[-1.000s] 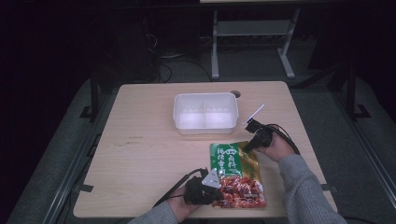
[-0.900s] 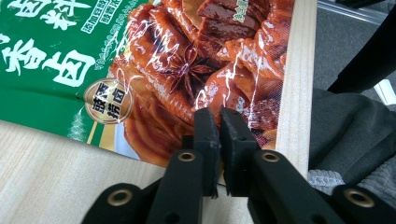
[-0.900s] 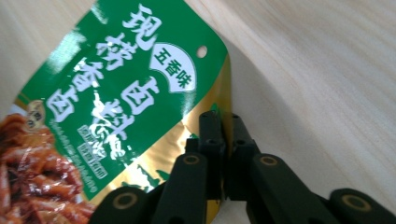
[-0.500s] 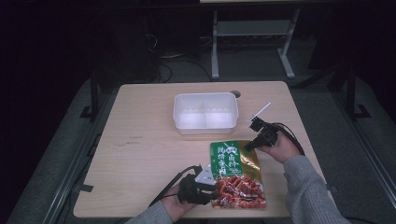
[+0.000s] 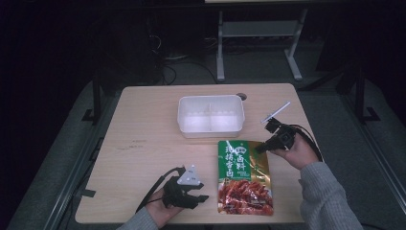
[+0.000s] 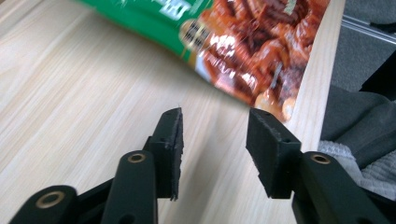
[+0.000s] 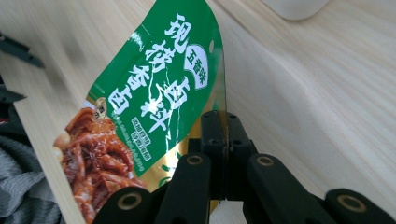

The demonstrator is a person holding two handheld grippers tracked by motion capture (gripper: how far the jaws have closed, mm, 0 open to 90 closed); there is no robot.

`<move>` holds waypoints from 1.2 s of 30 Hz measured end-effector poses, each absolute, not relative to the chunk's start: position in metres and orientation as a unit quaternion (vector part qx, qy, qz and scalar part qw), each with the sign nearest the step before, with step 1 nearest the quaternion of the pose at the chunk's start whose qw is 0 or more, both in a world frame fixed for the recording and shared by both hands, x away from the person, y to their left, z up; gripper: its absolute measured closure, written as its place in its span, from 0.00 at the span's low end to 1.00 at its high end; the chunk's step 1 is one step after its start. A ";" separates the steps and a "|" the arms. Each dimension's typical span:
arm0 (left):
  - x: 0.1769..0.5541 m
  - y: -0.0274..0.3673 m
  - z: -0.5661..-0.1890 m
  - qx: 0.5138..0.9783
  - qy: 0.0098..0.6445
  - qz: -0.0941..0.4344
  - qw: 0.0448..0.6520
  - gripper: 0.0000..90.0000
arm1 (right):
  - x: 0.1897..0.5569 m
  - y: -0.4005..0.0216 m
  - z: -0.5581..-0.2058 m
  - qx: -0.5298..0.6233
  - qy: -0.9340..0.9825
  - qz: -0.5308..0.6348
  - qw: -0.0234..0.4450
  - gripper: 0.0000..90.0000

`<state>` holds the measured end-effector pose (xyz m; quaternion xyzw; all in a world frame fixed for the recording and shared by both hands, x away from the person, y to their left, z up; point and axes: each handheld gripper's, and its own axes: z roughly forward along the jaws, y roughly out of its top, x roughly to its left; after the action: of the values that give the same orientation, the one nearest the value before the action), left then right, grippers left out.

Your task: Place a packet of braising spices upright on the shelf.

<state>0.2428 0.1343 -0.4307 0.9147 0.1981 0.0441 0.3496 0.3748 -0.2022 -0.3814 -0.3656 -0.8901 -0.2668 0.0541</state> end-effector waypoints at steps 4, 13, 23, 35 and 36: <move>0.243 0.148 -0.429 0.910 0.209 0.051 0.354 0.57 | 0.370 -0.203 -0.367 -0.358 -0.891 -0.276 0.045 1.00; 0.245 0.172 -0.430 0.896 0.236 0.060 0.370 0.51 | 0.356 -0.198 -0.336 -0.335 -0.895 -0.294 0.030 1.00; 0.251 0.192 -0.427 0.878 0.270 0.075 0.387 0.49 | 0.347 -0.198 -0.309 -0.318 -0.893 -0.317 0.028 1.00; 0.254 0.195 -0.430 0.878 0.276 0.083 0.382 0.48 | 0.338 -0.196 -0.282 -0.299 -0.893 -0.336 0.027 1.00; 0.254 0.195 -0.430 0.878 0.276 0.085 0.381 0.48 | 0.338 -0.195 -0.280 -0.297 -0.893 -0.337 0.026 1.00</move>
<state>0.2538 0.1955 -0.4301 0.8781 0.2763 0.0848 0.3814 0.3381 -0.1946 -0.2797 -0.2965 -0.8934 -0.3366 0.0264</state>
